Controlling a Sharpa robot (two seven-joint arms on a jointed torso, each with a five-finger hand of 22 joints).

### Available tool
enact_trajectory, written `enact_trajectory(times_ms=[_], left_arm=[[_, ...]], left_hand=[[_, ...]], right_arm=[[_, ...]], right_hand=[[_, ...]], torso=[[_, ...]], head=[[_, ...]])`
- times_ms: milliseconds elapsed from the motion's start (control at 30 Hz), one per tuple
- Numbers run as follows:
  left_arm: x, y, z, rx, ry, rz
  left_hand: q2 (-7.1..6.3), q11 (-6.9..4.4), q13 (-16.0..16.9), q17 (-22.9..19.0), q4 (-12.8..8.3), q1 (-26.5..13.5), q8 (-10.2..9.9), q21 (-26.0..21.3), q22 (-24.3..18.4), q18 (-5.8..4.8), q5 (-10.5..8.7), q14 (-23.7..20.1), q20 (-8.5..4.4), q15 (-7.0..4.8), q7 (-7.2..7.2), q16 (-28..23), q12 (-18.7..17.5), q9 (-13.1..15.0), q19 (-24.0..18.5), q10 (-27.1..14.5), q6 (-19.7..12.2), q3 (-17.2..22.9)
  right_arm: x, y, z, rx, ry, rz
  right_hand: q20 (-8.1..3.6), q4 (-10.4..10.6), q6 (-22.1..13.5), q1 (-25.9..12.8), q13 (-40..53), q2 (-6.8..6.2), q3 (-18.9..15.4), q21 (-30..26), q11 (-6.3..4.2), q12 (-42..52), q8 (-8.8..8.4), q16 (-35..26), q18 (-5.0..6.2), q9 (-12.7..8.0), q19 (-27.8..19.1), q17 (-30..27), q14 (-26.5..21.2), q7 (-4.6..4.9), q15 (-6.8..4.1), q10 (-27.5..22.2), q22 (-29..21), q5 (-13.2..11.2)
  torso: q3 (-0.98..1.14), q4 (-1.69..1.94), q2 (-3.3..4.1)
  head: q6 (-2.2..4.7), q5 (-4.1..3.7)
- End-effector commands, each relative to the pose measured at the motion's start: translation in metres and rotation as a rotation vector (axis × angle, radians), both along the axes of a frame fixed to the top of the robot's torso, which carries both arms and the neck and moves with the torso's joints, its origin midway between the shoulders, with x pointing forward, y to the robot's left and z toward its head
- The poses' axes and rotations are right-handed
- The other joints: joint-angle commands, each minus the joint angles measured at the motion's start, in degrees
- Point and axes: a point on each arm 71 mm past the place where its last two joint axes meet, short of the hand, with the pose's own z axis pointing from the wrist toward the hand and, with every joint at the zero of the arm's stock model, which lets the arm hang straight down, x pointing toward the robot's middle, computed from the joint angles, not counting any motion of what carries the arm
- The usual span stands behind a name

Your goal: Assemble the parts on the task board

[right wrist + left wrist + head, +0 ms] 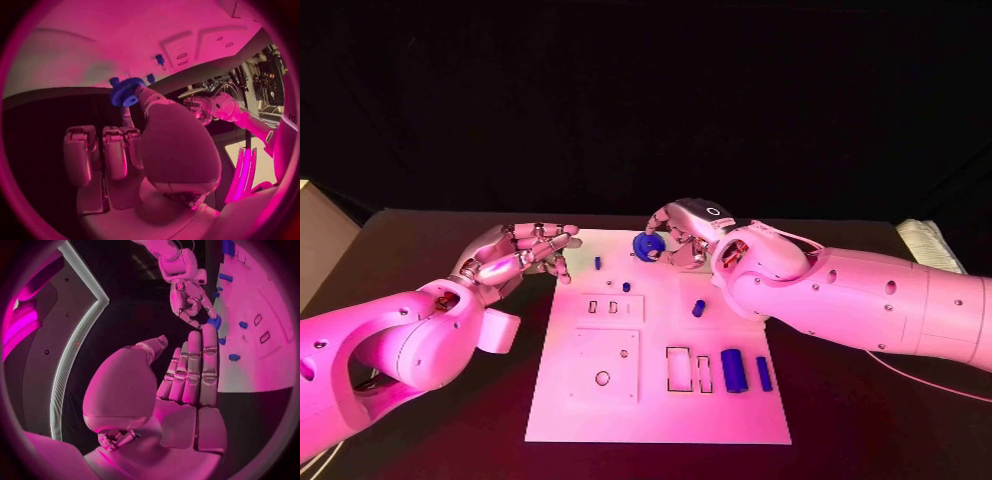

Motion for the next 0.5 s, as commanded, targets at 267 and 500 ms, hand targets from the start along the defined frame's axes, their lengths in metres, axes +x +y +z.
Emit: enact_trajectory(times_ms=[267,500], left_arm=[[0.0,-0.006,0.001,-0.006,-0.007,-0.032],[-0.001,-0.007,0.001,-0.005,-0.008,-0.034]], left_hand=[[0.4,0.02,0.0,0.1,-0.1,0.2,0.1,0.4,0.1,0.76,0.17,-0.5,0.04,-0.02,0.42,0.4,-0.1,0.1,-0.5,-0.5,-0.6,0.4],[0.37,0.08,0.0,0.0,-0.2,0.3,0.1,0.6,0.2,0.75,0.15,-0.5,0.05,0.0,0.5,0.4,-0.1,0.0,-0.6,-0.6,-0.7,0.5]], right_arm=[[0.007,0.024,-0.003,-0.052,-0.049,0.003],[0.013,0.031,-0.008,-0.083,-0.052,-0.001]], right_hand=[[-0.35,-0.1,2.7,-0.4,15.1,-0.2,0.5,0.2,-0.34,0.2,1.49,0.2,-0.47,0.7,4.7,14.6,5.8,-1.63,-0.39,6.0,12.2,0.0],[-0.35,-0.1,2.5,-0.5,15.1,-0.31,0.6,0.3,-0.31,0.2,1.41,0.3,-0.49,0.7,4.7,14.7,5.9,-1.59,-0.38,6.0,12.3,0.0]], torso=[[0.03,0.11,0.04],[-0.04,0.27,0.1]], head=[[-0.22,0.19],[-0.26,0.29]])
